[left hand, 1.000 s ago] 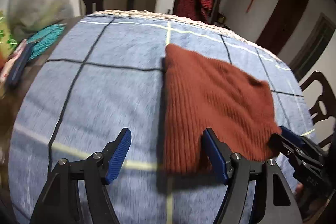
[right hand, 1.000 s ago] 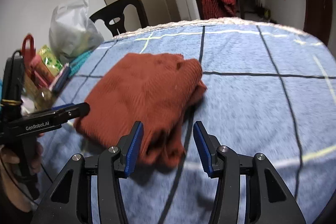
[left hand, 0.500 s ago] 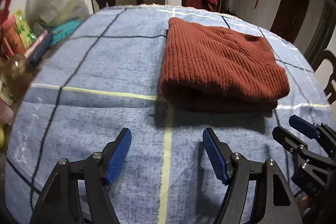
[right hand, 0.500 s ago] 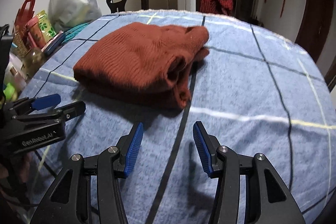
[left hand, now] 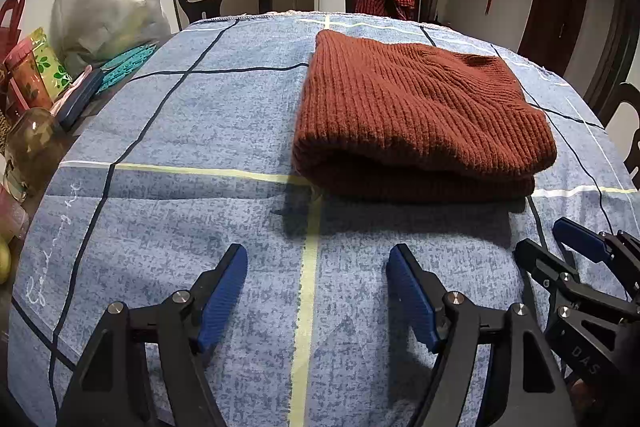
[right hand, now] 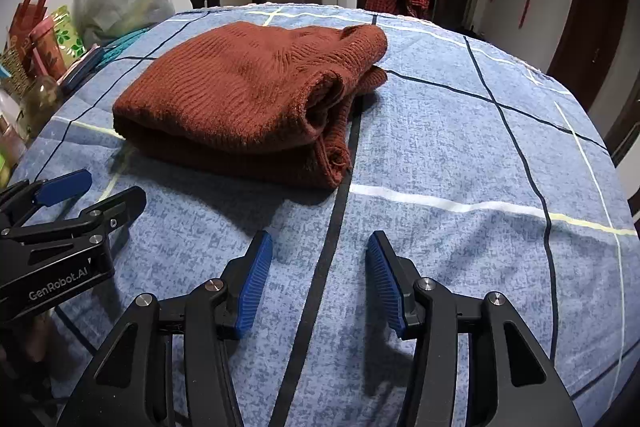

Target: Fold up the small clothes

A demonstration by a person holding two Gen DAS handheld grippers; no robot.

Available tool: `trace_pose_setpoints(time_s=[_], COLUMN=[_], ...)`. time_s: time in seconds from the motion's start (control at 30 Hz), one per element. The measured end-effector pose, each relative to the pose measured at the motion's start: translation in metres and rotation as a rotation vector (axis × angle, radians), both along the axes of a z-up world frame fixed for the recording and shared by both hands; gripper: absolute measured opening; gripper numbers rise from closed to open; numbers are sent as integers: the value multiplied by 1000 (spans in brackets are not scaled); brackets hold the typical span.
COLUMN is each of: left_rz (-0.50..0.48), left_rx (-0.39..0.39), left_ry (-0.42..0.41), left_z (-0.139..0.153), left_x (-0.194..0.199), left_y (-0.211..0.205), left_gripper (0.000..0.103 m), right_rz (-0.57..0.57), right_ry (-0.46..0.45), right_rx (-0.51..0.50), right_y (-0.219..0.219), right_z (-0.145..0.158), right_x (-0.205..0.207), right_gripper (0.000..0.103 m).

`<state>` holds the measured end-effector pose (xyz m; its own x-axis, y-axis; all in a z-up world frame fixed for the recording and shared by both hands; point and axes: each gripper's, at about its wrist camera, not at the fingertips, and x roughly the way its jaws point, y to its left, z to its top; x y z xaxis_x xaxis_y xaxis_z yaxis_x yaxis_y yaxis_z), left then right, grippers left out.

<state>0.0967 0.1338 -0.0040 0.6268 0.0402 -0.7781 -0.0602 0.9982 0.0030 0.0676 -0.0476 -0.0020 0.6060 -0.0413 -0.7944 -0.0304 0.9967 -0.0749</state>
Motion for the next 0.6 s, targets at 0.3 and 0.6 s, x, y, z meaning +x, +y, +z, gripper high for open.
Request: trace_pose_setpoints(time_s=[0.3,0.6], left_rz=[-2,-3], left_rx=[1,-4], left_ry=[3,4], left_z=[-1,-1], left_x=[0,0], left_y=[-3,-3], left_gripper=[81,82], right_rz=[-22,-32], right_ry=[0,2], right_rx=[0,5], right_y=[-1,-4], right_z=[0,-1], right_x=[1,1], right_gripper=[54,57])
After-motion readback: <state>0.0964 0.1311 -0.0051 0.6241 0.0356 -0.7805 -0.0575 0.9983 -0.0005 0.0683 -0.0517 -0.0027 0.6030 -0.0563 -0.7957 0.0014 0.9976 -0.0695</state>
